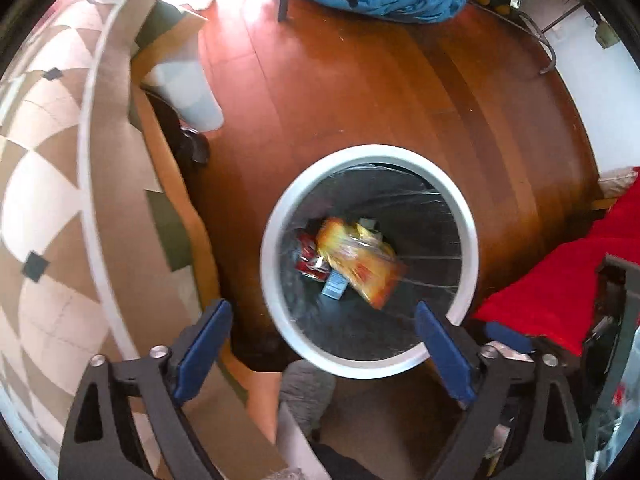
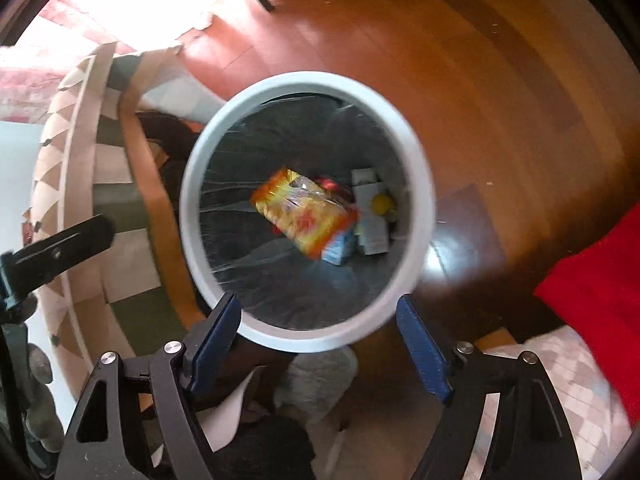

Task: Collect trash
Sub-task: 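Open both tools over the bin, dropping the wrapper and snack bag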

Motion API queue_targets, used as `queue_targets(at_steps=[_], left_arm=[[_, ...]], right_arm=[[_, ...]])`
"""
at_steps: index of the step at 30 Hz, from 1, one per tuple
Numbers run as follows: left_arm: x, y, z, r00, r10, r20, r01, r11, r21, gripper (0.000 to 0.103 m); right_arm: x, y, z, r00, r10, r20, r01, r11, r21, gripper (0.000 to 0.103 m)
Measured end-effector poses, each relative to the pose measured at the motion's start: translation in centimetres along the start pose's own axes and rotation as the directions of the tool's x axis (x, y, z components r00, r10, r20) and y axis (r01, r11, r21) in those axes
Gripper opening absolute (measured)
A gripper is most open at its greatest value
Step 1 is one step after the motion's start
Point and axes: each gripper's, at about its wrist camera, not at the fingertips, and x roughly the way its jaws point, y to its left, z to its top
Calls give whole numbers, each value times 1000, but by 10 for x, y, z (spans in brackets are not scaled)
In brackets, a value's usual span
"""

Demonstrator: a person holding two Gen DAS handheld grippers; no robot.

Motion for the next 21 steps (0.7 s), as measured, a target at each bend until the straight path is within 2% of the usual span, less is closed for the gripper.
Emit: queue_targets(at_steps=[2,4,8,12,21], left_arm=[[-2,-1,-3,999,34,13,-34,999,10,96],[-4,2,-7,997,75,29,-75,997,14,96],[-21,3,-19,990,123,69,-126,992,30,96],[-39,1,-29,985,138,102,-143,989,37,96],[-96,-1,-53,975,114,189,-122,992,31,96]], right_arm=[[-6,3,-2,998,-55,20,55,998,-5,103],[-16,7,-7,989,-140,51,140,990,-16,103],[-35,12,-9,974,-206,95,209,978,-12,103],[-57,21,-15,967,-219,128,222,975,-12,103],[-119,47,-38,947,-245,207,254,967,-18,103]])
